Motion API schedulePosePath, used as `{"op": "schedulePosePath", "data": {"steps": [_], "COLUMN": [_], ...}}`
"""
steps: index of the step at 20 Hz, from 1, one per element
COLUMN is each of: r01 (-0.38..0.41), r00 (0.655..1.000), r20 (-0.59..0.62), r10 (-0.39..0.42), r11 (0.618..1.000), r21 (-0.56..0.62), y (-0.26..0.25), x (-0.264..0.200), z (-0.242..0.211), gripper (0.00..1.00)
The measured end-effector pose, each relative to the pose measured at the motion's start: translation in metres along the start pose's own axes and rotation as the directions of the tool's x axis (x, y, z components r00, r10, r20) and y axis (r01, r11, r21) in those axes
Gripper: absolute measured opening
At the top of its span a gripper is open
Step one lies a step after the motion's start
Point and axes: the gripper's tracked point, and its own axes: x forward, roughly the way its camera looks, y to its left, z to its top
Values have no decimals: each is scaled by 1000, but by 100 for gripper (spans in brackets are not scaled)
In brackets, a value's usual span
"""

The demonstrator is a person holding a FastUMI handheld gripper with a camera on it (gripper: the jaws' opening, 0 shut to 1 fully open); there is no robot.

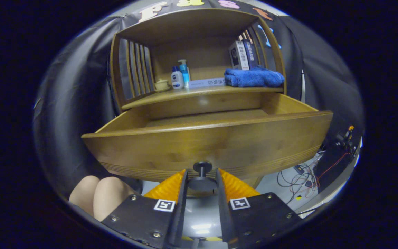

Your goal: Pull open the drawer, take out the items inside it, and place them on the countertop above the cabinet.

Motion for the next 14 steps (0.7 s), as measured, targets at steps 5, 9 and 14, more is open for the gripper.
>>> {"op": "schedulePosePath", "data": {"steps": [5, 9, 14], "r01": [21, 2, -35], "r00": [993, 990, 999], "r20": [113, 141, -8], "r10": [-23, 0, 35], "r11": [1000, 1000, 999], "r21": [18, -14, -20], "y": [-3, 8, 17], "x": [-33, -20, 46], "z": [58, 115, 134], "gripper": [43, 47, 60]}}
